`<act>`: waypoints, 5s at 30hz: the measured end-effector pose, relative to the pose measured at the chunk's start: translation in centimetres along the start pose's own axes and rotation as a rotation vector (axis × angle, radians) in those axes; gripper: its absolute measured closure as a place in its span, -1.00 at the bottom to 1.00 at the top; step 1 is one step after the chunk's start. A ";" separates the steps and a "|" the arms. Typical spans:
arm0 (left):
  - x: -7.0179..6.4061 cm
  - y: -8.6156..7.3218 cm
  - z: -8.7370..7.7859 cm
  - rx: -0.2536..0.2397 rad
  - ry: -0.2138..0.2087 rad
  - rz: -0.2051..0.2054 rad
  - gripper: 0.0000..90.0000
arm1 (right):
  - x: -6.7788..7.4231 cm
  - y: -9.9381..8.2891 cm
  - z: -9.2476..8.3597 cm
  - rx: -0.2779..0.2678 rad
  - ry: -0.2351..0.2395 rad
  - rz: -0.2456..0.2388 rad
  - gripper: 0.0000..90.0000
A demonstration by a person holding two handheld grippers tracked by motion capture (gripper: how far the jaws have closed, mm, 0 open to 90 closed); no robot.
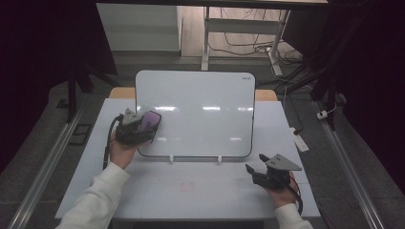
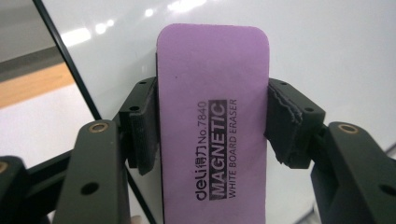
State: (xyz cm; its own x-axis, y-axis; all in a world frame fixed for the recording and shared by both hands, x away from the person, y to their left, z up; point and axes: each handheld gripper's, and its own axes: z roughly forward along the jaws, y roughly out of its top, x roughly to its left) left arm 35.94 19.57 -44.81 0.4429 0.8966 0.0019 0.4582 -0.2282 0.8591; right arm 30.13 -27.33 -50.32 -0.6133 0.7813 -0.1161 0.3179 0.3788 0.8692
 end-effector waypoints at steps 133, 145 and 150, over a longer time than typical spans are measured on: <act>-11.5 -2.1 -2.1 -0.100 -0.397 0.096 -0.34 | 8.9 4.8 2.6 -0.093 0.159 0.129 0.45; -4.6 -6.1 -5.7 -0.020 -0.246 0.004 -0.37 | 6.6 5.3 1.2 -0.055 -0.025 0.068 0.45; -2.3 -8.2 -6.8 0.019 -0.178 -0.036 -0.35 | 5.2 5.3 1.0 -0.023 -0.105 0.099 0.45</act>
State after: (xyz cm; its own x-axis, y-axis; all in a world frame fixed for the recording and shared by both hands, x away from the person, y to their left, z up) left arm 25.95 21.91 -48.39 0.5547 0.8232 -0.1205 0.4898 -0.2060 0.8471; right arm 29.34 -20.73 -46.77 -0.5003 0.8623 -0.0780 0.3559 0.2870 0.8894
